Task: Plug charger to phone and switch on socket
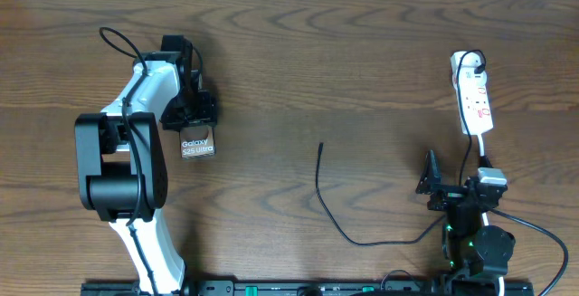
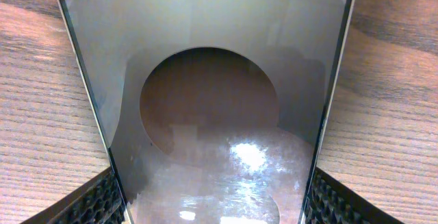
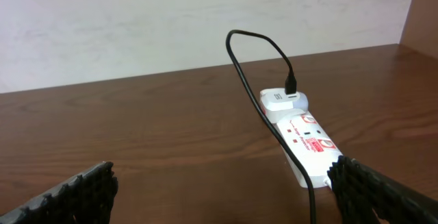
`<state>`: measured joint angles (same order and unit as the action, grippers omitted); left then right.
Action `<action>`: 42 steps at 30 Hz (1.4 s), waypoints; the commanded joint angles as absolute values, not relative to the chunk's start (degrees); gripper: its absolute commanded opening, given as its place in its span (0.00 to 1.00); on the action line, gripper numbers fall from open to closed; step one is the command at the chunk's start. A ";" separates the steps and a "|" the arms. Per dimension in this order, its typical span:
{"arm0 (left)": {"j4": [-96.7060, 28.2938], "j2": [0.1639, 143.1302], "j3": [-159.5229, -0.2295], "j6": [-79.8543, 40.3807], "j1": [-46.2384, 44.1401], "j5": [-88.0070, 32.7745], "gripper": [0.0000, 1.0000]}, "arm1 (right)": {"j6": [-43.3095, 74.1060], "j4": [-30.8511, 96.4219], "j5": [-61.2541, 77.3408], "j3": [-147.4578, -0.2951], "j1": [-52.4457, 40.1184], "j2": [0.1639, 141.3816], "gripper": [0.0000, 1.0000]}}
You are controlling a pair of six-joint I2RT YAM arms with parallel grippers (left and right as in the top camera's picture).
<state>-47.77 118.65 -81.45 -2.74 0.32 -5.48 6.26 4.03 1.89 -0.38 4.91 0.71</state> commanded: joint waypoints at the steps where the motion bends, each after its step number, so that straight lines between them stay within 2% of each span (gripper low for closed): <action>1: -47.88 119.79 -81.71 -2.17 0.56 -5.37 0.07 | 5.48 4.29 1.63 -0.32 4.47 0.38 0.99; 37: -49.93 106.63 -82.17 -4.86 0.56 -5.61 0.07 | 5.48 4.29 1.63 -0.32 4.47 0.38 0.99; 42: -51.79 103.88 -82.17 -5.56 0.56 -11.29 0.07 | 5.48 4.29 1.63 -0.32 4.47 0.38 0.99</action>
